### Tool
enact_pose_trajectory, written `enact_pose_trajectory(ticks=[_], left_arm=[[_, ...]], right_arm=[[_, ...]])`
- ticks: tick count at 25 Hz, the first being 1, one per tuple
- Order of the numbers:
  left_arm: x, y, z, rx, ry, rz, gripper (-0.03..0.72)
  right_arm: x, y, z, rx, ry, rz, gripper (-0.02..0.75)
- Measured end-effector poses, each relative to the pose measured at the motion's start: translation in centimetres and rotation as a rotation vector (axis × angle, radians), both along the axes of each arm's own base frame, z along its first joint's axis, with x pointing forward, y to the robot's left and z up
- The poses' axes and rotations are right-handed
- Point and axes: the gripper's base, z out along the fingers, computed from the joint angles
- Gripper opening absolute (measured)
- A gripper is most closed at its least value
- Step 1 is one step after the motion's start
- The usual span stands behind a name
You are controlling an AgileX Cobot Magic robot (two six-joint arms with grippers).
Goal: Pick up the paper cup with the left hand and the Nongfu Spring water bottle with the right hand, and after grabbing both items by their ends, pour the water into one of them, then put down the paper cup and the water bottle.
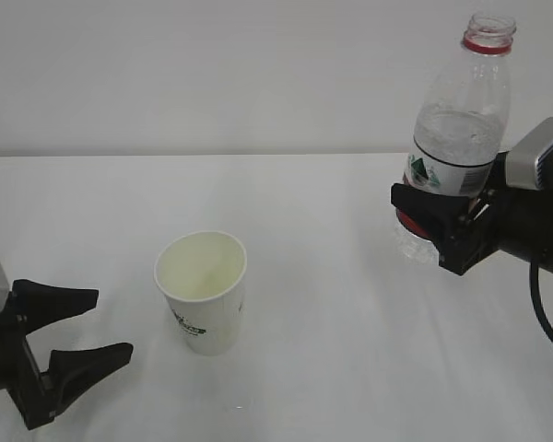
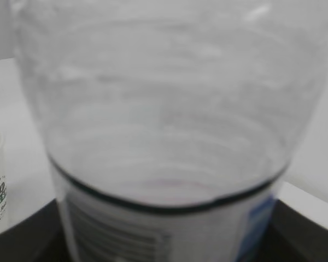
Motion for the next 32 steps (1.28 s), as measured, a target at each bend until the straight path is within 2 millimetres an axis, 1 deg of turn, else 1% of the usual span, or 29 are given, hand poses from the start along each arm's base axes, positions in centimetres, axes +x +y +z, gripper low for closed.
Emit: enact_pose_trajectory(ticks=[17, 24, 27, 32], left_arm=[[4.2, -0.4, -1.6, 0.009, -0.04, -0.106, 0.691], [6.0, -0.6, -3.0, 0.012, -0.044, -0.16, 0.691], [6.6, -1.2, -3.1, 0.015, -0.065, -0.203, 0.691], [6.9, -3.2, -2.8, 0.017, -0.1, -0.289, 0.691]], right_arm=[[-0.1, 0.1, 0.0, 0.002, 0.006, 0.01, 0.514], [-0.1, 0.2, 0.0, -0.004, 0.004, 0.022, 0.514], [-0.2, 0.2, 0.0, -0.007, 0.006, 0.025, 0.514], [-0.2, 0.2, -0.2, -0.026, 0.018, 0.035, 0.514]])
